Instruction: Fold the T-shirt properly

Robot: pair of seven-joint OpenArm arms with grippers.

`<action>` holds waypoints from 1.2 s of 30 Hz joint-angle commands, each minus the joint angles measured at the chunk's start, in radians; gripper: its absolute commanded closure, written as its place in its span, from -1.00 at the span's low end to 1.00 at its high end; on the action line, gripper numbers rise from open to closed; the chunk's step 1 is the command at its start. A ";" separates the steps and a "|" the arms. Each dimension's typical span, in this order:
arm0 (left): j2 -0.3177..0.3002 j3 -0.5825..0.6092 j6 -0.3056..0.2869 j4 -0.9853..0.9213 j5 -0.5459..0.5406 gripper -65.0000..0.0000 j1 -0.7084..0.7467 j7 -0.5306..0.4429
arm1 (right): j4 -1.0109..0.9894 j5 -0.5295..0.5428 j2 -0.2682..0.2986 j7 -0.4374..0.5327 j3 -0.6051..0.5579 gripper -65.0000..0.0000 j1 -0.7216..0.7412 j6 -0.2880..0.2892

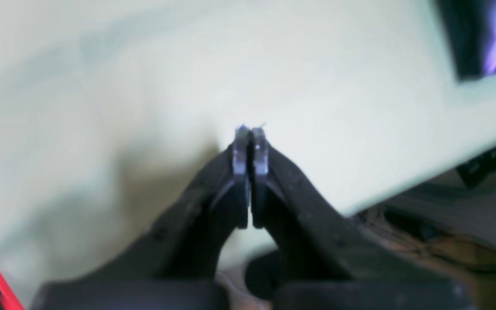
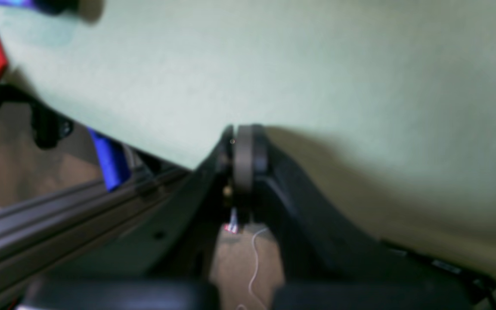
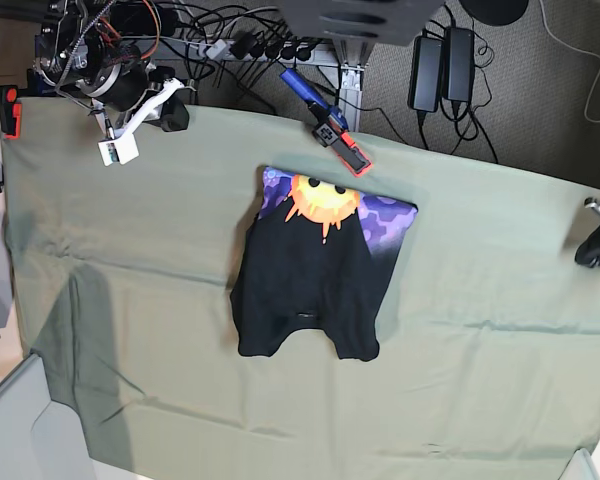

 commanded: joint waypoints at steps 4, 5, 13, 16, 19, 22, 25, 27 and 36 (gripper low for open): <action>-0.004 -0.045 -0.006 0.015 -0.006 1.00 0.120 -0.017 | 0.010 0.005 0.010 -0.005 0.006 1.00 -0.089 0.068; 0.005 -0.049 -0.006 0.015 0.005 1.00 0.151 -0.018 | 0.010 0.005 0.009 -0.002 0.006 1.00 -0.109 0.068; 0.103 -0.053 -0.006 0.014 0.074 1.00 0.372 -0.018 | 0.006 0.005 0.005 0.007 0.006 1.00 -0.249 0.068; 0.143 -0.053 -0.006 0.012 0.117 1.00 0.430 -0.023 | -0.019 0.004 0.006 0.011 0.006 1.00 -0.280 0.067; 0.168 -0.053 -0.006 -0.020 0.166 1.00 0.467 -0.040 | -0.071 0.005 0.005 0.010 0.006 1.00 -0.282 0.066; 0.179 -0.053 0.031 -0.111 0.203 1.00 0.484 -0.041 | -0.153 0.005 0.005 0.010 0.006 1.00 -0.282 0.064; 0.179 -0.045 0.053 -0.243 0.212 1.00 0.483 -0.076 | -0.245 0.005 0.006 0.023 0.005 1.00 -0.279 0.060; 0.179 -0.024 0.055 -0.336 0.223 1.00 0.478 -0.118 | -0.301 0.004 0.006 0.060 0.005 1.00 -0.277 0.060; 0.199 0.286 0.133 -0.805 0.430 1.00 0.282 -0.326 | -0.559 -0.060 -0.028 0.070 0.003 1.00 -0.131 0.053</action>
